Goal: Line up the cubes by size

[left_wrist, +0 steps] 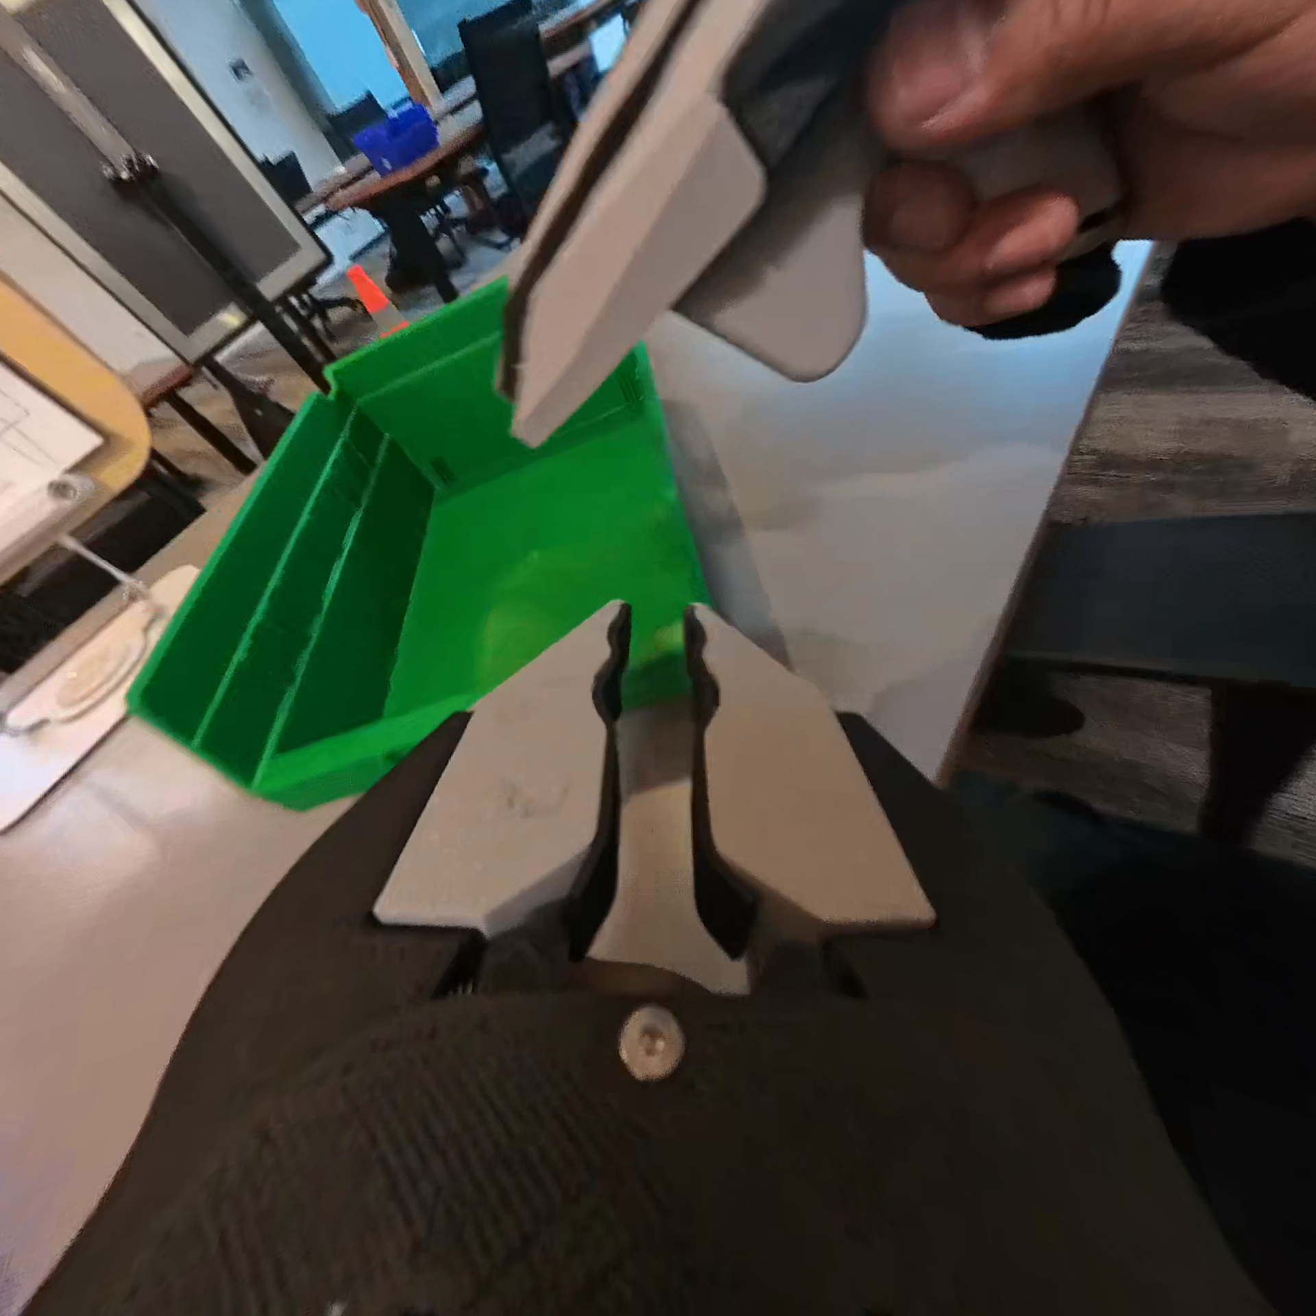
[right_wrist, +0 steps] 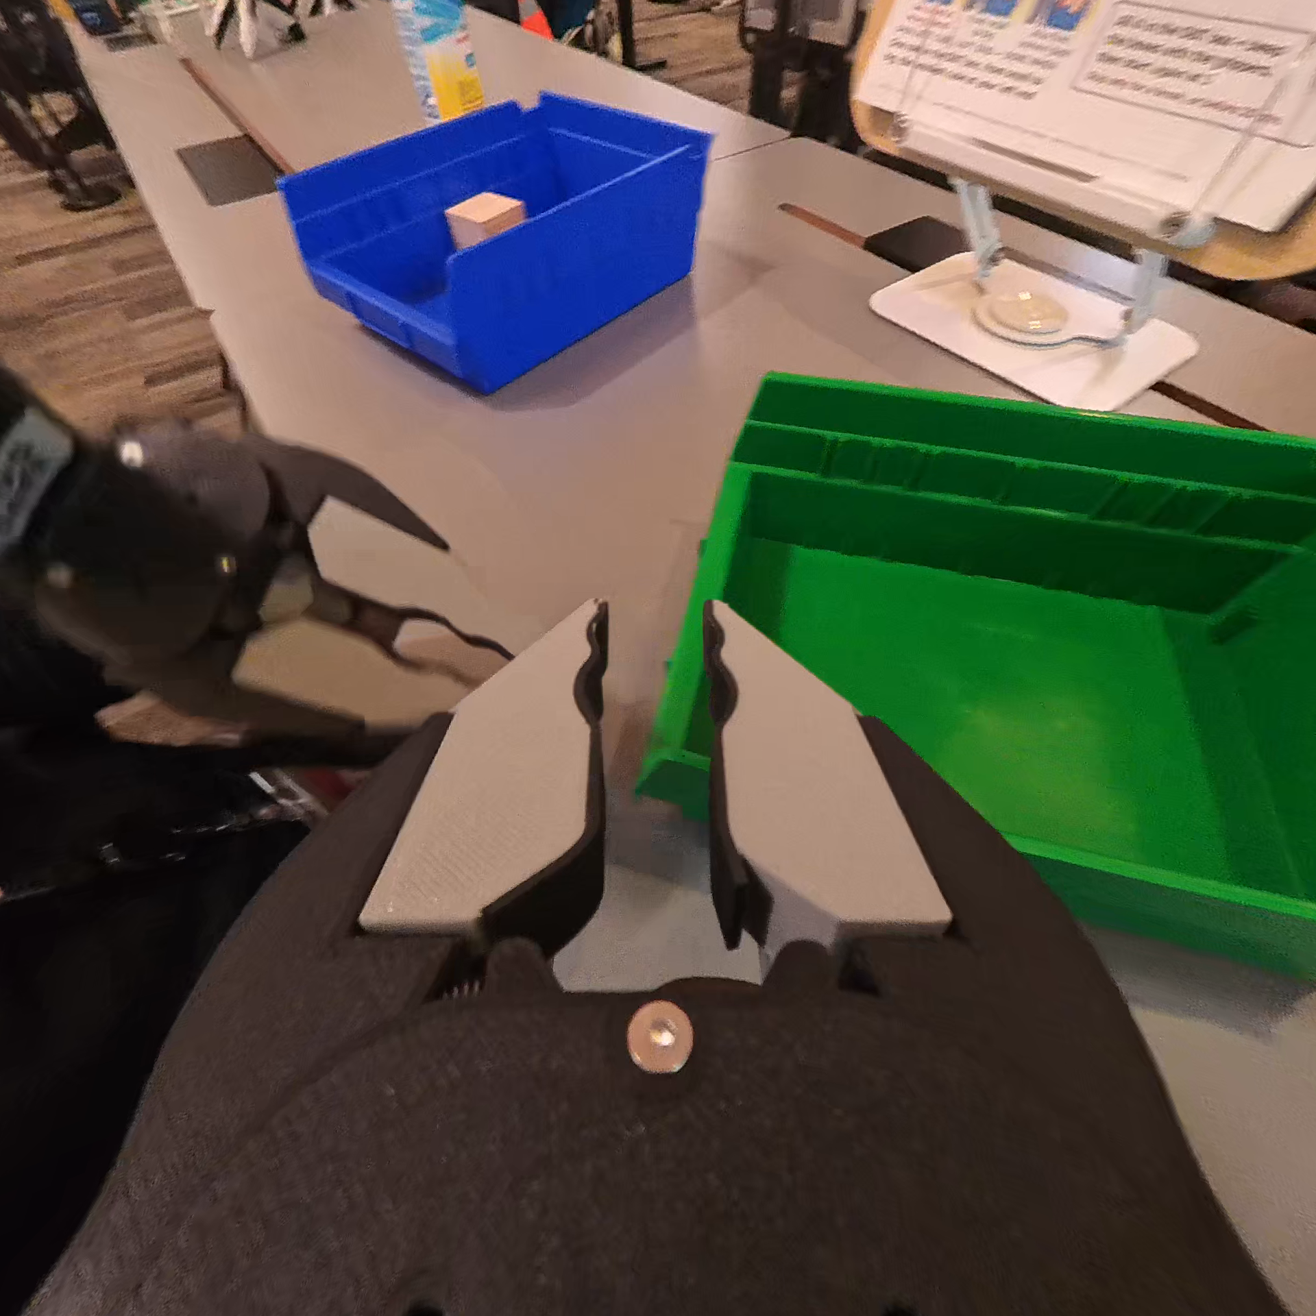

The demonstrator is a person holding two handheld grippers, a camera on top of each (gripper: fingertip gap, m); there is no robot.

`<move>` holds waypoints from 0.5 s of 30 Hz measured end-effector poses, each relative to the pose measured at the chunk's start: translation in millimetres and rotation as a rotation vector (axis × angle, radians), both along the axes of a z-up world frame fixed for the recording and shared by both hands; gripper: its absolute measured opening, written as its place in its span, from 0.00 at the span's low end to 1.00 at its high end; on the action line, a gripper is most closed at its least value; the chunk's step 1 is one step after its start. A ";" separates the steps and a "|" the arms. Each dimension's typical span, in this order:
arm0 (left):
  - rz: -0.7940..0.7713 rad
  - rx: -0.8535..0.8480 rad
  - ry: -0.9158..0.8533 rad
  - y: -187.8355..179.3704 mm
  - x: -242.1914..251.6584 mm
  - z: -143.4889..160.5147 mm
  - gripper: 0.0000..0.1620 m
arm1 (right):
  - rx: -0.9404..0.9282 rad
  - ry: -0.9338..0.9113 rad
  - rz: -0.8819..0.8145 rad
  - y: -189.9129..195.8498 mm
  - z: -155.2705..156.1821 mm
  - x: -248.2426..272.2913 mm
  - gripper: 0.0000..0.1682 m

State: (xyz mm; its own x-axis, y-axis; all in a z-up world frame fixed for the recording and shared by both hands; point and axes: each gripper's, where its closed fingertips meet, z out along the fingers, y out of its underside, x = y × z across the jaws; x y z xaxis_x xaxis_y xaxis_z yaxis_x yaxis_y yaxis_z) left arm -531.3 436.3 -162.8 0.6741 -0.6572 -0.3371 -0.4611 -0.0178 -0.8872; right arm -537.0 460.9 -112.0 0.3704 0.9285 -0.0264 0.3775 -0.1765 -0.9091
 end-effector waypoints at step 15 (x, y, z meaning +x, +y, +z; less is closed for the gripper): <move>0.498 -0.049 -0.121 -50.6 -277.7 7.0 0.01 | 0.047 -0.474 -0.298 32.0 -85.2 51.9 0.00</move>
State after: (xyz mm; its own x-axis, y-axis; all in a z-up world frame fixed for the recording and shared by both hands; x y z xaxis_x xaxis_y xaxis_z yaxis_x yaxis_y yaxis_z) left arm -808.9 385.7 -155.9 0.9418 -0.2591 -0.2142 -0.2800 -0.2521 -0.9263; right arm -485.1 492.9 -197.3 0.5781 0.7780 0.2458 0.6865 -0.3011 -0.6619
